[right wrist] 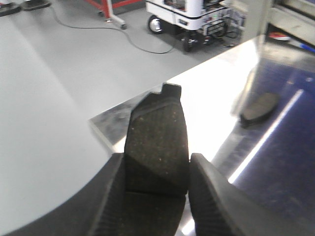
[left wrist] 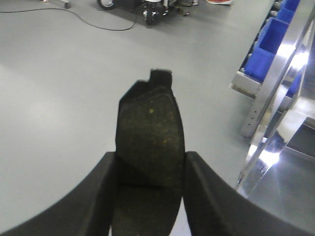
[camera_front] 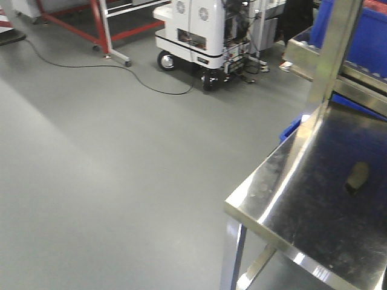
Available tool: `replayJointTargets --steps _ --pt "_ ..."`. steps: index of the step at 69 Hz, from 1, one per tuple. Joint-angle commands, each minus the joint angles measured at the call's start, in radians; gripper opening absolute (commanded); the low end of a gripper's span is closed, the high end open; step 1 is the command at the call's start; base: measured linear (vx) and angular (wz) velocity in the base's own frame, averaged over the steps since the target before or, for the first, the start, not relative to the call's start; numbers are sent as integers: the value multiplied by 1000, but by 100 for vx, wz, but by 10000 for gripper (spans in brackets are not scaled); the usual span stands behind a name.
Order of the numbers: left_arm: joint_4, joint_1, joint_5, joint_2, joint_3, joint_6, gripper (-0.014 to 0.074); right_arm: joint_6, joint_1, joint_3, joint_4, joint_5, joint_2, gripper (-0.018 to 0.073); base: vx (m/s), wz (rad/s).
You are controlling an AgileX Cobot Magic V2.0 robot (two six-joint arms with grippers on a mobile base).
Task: Move and align brake pads A on conveyor
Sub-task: 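Turn the base away from the shelf holding both brake pads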
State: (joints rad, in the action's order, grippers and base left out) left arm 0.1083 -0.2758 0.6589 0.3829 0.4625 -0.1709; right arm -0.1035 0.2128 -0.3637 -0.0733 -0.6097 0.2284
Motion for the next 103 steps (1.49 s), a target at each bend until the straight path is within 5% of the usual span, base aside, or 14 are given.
replayJointTargets --steps 1,103 --pt "2 0 -87 7 30 -1 -6 5 -3 -28 -9 94 12 -7 -15 36" --pt "2 0 -87 7 30 -1 -6 5 -3 -28 -9 94 12 -7 -12 54"
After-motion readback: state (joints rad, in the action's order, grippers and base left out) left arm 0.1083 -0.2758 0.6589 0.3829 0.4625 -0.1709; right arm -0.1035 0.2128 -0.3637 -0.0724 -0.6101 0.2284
